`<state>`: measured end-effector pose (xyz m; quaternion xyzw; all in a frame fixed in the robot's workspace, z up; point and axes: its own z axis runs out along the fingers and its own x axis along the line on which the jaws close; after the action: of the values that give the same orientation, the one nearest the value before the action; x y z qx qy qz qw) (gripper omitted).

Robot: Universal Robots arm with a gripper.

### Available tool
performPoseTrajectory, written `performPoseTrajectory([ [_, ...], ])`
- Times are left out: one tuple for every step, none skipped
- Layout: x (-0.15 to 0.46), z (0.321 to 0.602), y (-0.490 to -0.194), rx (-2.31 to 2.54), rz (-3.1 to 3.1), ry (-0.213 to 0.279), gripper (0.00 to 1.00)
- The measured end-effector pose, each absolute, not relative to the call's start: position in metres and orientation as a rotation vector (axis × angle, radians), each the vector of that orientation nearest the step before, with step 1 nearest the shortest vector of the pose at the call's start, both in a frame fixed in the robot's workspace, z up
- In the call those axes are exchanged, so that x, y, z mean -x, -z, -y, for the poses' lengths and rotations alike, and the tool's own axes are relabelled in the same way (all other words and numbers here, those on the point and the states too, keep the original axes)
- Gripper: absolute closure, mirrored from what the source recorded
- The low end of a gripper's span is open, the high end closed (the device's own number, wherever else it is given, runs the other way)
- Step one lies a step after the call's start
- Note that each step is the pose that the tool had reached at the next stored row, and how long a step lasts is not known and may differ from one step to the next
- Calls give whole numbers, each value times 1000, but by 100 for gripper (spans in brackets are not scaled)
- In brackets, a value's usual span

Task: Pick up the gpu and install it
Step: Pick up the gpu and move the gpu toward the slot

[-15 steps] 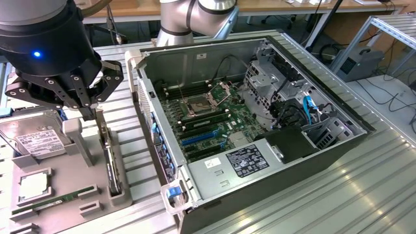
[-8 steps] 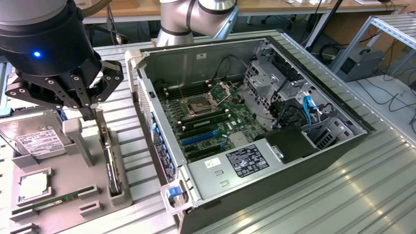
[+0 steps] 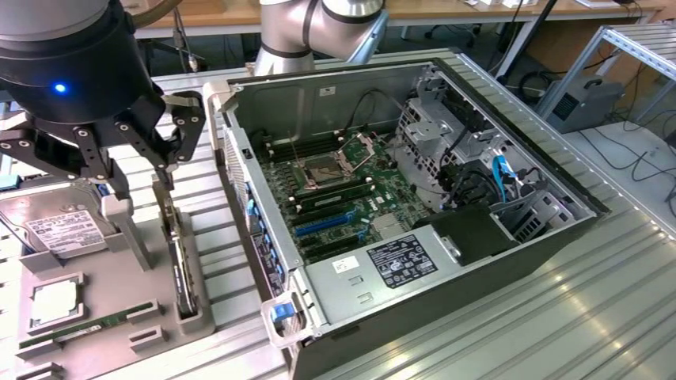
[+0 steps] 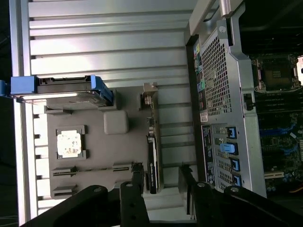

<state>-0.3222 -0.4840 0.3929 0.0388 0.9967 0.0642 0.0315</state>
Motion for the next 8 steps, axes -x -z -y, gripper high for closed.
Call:
performPoseTrajectory([
  [322, 484, -393, -119, -3070, -198, 58],
  [322, 484, -393, -120, -3070, -198, 52],
  [322, 484, -393, -120, -3070, -198, 52],
  [322, 484, -393, -120, -3070, -198, 52],
  [322, 484, -391, -120, -3070, -198, 52],
  [322, 484, -388, -120, -3070, -198, 52],
  [322, 484, -384, -120, -3070, -198, 52],
  [322, 484, -378, -120, -3070, -198, 52],
])
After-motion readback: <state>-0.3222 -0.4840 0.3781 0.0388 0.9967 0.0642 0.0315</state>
